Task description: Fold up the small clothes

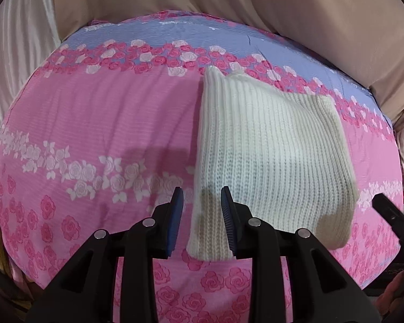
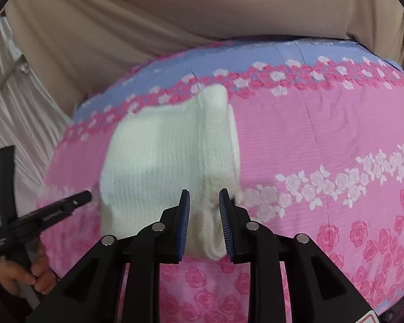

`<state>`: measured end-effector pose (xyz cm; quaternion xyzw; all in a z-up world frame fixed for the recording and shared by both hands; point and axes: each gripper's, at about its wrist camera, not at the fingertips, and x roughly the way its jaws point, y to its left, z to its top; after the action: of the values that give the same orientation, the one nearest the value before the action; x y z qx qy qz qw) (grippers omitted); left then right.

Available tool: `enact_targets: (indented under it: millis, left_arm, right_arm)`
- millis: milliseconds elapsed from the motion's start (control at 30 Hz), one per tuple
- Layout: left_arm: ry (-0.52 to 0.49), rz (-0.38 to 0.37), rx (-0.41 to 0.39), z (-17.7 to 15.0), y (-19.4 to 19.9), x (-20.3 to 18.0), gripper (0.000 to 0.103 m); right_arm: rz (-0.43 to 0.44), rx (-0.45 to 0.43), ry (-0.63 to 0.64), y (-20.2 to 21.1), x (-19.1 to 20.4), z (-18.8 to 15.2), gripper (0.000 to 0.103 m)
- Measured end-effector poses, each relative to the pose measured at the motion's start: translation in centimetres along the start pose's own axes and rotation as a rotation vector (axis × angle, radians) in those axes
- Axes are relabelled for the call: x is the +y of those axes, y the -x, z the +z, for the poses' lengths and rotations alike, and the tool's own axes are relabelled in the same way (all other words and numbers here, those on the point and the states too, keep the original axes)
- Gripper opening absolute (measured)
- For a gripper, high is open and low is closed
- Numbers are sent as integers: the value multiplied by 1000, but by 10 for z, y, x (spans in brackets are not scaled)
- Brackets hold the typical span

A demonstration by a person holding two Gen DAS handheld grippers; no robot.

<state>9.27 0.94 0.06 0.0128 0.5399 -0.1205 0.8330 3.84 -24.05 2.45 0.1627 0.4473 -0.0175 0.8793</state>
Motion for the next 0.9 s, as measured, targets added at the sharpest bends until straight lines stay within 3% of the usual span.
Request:
enact_targets:
  millis: [100, 167, 233, 333, 400, 467, 500, 667, 800, 900]
  left_arm:
    - [-27, 36, 42, 4, -27, -7, 28]
    - [-35, 66, 65, 2, -42, -9, 30]
    - [-33, 67, 67, 1, -45, -9, 32]
    - [-45, 79, 60, 1, -40, -10, 32]
    - [-40, 80, 62, 0, -40, -10, 32]
    - [-41, 82, 65, 0, -40, -11, 32]
    - [-44, 82, 66, -1, -40, -12, 33]
    - [-53, 96, 58, -6, -34, -14, 32]
    - [-42, 93, 63, -10, -30, -15, 32]
    - [-50, 90, 55, -16, -21, -18, 33]
  right_arm:
    - [-46, 49, 80, -27, 15, 8, 24]
    - [-143, 172, 131, -74, 10, -1, 23]
    - [-194, 164, 167, -81, 8, -5, 23]
    - [-116, 112, 110, -49, 12, 4, 21]
    - [-141, 118, 128, -51, 13, 1, 22]
    - [-202, 208, 150, -80, 3, -9, 22]
    - [-208, 200, 143, -81, 0, -11, 25]
    - [-113, 133, 64, -40, 4, -2, 23]
    - [-177, 253, 93, -80, -8, -23, 28]
    - [-69, 243, -55, -68, -23, -27, 25]
